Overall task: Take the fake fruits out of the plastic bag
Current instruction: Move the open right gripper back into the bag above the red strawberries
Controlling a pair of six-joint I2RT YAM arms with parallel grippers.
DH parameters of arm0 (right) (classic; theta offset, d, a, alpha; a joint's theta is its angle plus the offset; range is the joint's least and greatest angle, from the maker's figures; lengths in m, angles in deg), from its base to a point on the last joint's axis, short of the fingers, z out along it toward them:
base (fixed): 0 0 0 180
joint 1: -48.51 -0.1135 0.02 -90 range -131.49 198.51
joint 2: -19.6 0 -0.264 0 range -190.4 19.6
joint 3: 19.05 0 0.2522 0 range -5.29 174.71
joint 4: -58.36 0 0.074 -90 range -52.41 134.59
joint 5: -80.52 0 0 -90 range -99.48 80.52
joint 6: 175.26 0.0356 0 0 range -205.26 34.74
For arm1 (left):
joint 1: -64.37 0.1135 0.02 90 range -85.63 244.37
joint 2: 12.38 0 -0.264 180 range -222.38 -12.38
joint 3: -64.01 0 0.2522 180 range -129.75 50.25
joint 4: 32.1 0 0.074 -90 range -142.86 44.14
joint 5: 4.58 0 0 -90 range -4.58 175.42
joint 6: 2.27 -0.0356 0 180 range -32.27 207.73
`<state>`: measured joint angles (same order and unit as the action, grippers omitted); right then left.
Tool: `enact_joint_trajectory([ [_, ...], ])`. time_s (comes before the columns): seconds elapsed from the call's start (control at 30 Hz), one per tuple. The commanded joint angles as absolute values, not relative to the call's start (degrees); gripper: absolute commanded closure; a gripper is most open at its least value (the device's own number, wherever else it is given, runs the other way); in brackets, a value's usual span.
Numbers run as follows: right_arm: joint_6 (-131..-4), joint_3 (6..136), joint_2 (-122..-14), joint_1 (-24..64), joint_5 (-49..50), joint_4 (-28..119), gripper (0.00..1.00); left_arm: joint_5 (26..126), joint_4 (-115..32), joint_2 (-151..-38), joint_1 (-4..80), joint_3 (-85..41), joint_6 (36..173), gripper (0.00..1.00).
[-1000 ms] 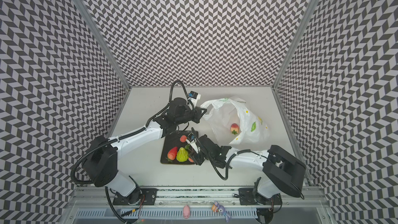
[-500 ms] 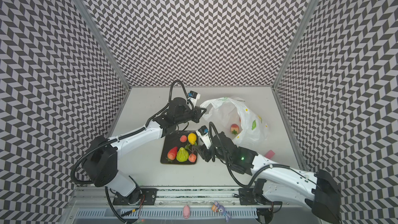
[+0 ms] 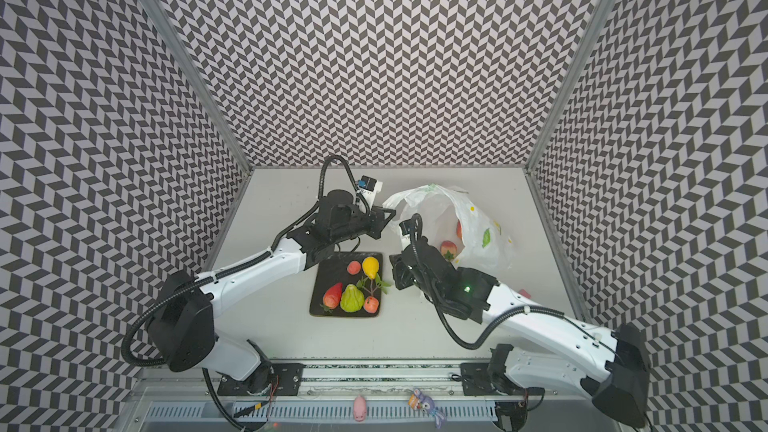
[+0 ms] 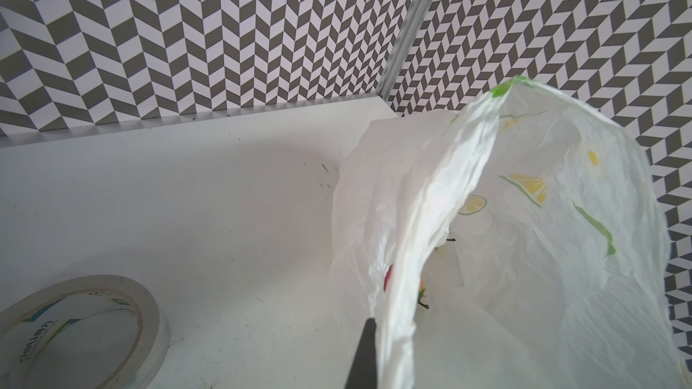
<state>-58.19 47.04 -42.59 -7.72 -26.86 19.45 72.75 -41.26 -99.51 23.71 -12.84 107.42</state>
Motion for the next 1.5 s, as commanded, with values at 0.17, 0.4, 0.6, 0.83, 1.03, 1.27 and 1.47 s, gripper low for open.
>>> enact_joint_trajectory([
  [0.17,-52.65,51.61,-42.51,-4.13,-34.43,11.21,0.66,74.07,-40.86,-95.98,21.55,-9.98,108.89,1.00],
  [0.4,-52.92,50.31,-49.21,1.72,-41.13,5.69,0.68,75.49,-40.58,-93.44,19.55,-7.69,110.06,1.00],
  [0.6,-52.01,46.81,-53.63,7.82,-40.96,10.09,0.64,76.69,-40.95,-90.80,18.72,-7.16,110.04,1.00],
  [0.83,-54.03,44.92,-59.29,13.80,-34.50,18.58,0.44,78.04,-40.24,-88.48,16.70,-4.18,109.78,1.00],
  [1.03,-55.89,45.05,-63.92,18.89,-28.60,23.81,0.34,78.05,-39.00,-87.36,15.64,-0.96,110.06,1.00],
  [1.27,-57.95,45.05,-68.95,22.07,-25.41,24.05,0.29,77.62,-39.79,-86.76,15.32,-0.47,109.73,1.00],
  [1.47,-57.91,43.57,-71.00,23.55,-25.16,24.30,0.28,77.25,-39.27,-87.15,15.33,-0.70,109.54,1.00],
])
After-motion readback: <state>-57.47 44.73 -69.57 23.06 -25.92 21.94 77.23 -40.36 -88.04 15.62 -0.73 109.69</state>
